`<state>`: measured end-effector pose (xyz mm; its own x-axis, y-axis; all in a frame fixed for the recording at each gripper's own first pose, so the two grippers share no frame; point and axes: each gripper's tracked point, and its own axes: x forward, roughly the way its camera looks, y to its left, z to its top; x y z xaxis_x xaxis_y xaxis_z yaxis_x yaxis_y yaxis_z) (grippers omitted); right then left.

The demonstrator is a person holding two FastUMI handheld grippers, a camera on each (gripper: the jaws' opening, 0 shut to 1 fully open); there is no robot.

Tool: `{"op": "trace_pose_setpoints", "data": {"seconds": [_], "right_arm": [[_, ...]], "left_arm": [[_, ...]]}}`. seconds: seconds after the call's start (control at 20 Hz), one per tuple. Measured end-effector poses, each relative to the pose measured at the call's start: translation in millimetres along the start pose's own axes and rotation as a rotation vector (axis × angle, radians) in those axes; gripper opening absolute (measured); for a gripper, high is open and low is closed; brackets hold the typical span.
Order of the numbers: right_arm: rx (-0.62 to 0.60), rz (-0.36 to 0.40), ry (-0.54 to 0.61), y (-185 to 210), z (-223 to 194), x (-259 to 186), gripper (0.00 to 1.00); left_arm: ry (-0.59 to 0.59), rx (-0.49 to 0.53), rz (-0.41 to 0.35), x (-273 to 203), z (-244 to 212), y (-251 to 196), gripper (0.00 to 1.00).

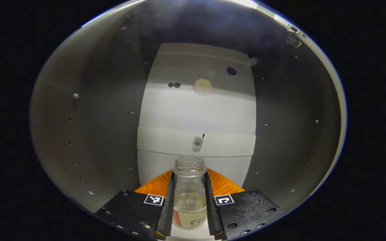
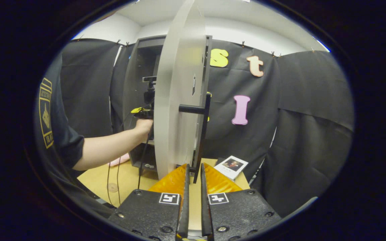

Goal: Open the cabinet door with the right hand, grasp the bottle in the cabinet with the left hand and place it on the coaster, then close the cabinet door with the right hand.

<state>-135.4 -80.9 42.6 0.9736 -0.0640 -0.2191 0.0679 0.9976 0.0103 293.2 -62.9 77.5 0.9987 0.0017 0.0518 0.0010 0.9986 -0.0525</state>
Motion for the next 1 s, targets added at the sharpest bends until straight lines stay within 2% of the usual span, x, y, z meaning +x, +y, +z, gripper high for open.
{"op": "trace_pose_setpoints", "data": {"seconds": [0.1, 0.15, 0.25, 0.3, 0.35, 0.4, 0.45, 0.5, 0.55, 0.6, 0.65, 0.7, 0.75, 0.8, 0.85, 0.9, 1.0], "right_arm": [[0.024, -0.048, -0.004, -21, -4, 2, 0.14], [0.026, -0.090, -0.005, -31, -3, 3, 0.07], [0.010, -0.158, -0.011, -44, 0, 3, 0.06], [0.021, -0.160, -0.010, -46, -1, 4, 0.13], [0.036, -0.149, -0.009, -45, -1, 6, 0.13], [0.036, -0.142, -0.012, -42, -2, 6, 0.12], [0.017, -0.144, -0.014, -42, 0, 6, 0.12], [0.000, -0.145, -0.016, -43, 0, 4, 0.12], [-0.005, -0.144, -0.024, -43, 0, 4, 0.12], [0.000, -0.143, -0.041, -44, 0, 3, 0.06], [0.012, -0.138, -0.062, -44, 0, 3, 0.12], [0.021, -0.139, -0.083, -48, 1, 3, 0.12], [0.039, -0.127, -0.103, -52, 4, 3, 0.15], [0.064, -0.104, -0.116, -56, -1, 6, 0.20], [0.095, -0.084, -0.126, -63, -3, 6, 0.36], [0.124, -0.071, -0.129, -71, -5, 7, 0.47], [0.169, -0.039, -0.178, -87, -4, 3, 0.83]], "left_arm": [[-0.015, 0.005, -0.054, -24, 12, -6, 0.40], [-0.015, 0.004, -0.083, -38, 15, -7, 0.40], [-0.024, -0.003, -0.113, -72, 24, -2, 0.40], [-0.033, -0.010, -0.125, -85, 26, 3, 0.40], [-0.046, -0.024, -0.136, -99, 29, 9, 0.40], [-0.052, -0.027, -0.132, -114, 30, 19, 0.36], [-0.051, -0.025, -0.122, -129, 28, 28, 0.31], [-0.056, -0.030, -0.107, -146, 24, 40, 0.40], [-0.056, -0.043, -0.087, -161, 19, 54, 0.31], [-0.055, -0.049, -0.059, -177, 13, 69, 0.31], [-0.047, -0.049, -0.018, -192, 4, 86, 0.36], [-0.026, -0.048, 0.024, -207, -8, 104, 0.41], [-0.006, -0.040, 0.071, -223, -19, 120, 0.40], [0.023, -0.024, 0.113, -238, -34, 133, 0.41], [0.053, -0.013, 0.155, -255, -46, 146, 0.40], [0.070, -0.016, 0.198, -274, -59, 157, 0.40], [0.074, -0.011, 0.264, -304, -76, 168, 0.40]]}}
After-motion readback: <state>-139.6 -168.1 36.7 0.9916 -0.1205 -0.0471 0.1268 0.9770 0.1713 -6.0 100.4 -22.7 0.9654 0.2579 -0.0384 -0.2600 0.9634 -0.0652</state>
